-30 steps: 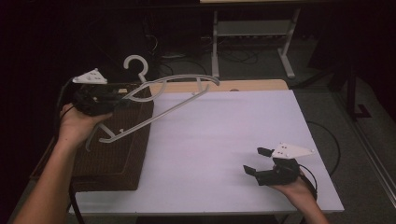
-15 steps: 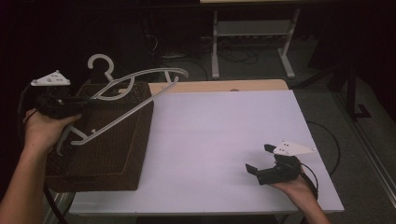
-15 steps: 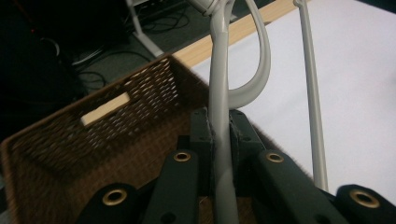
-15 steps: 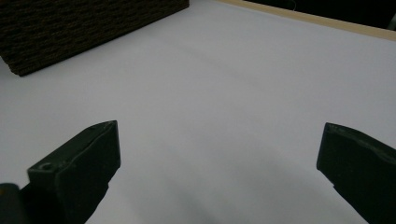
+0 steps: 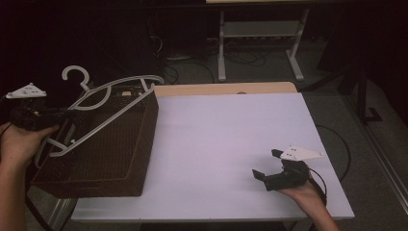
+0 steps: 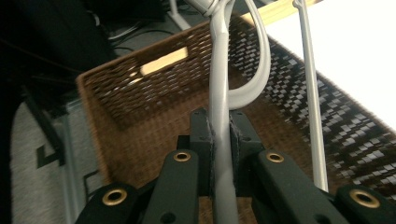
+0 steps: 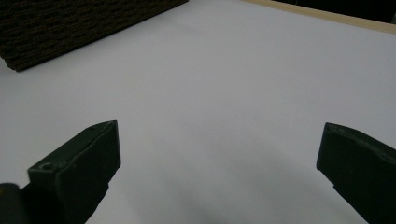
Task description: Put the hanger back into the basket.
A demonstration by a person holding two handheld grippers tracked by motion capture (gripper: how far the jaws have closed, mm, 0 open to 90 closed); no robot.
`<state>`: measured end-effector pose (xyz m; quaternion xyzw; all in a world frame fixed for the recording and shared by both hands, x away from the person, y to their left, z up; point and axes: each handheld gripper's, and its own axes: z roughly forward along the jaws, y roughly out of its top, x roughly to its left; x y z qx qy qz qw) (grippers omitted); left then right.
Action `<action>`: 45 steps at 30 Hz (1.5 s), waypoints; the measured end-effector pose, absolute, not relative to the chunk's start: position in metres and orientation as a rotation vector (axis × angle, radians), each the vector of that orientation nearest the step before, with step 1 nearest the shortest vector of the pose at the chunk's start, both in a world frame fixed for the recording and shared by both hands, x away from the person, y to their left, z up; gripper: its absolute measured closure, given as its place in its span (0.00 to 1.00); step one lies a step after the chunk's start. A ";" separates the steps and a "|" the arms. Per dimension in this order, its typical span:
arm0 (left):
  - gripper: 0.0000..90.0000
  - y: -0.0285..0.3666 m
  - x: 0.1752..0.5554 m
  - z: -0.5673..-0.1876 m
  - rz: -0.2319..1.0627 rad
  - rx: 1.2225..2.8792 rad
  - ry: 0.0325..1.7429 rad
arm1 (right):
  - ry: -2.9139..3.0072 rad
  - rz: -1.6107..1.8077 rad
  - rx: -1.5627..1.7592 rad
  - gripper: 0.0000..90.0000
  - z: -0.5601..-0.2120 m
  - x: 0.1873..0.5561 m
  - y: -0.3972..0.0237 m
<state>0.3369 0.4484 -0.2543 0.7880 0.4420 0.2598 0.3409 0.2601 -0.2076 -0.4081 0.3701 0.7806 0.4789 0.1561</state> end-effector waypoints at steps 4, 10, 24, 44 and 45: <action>0.92 0.461 0.336 -0.261 0.692 2.063 1.192 | 2.238 1.371 1.058 0.00 -0.408 0.260 -0.207; 0.92 0.476 0.334 -0.271 0.690 2.057 1.245 | 2.242 1.369 1.057 0.00 -0.409 0.261 -0.207; 0.92 0.475 0.341 -0.290 0.677 2.129 1.283 | 2.247 1.367 1.059 0.00 -0.409 0.261 -0.207; 0.61 0.472 0.348 -0.304 0.631 2.092 1.276 | 2.235 1.369 1.060 0.00 -0.408 0.261 -0.209; 0.57 0.472 0.347 -0.303 0.635 2.081 1.274 | 2.234 1.370 1.058 0.00 -0.407 0.261 -0.209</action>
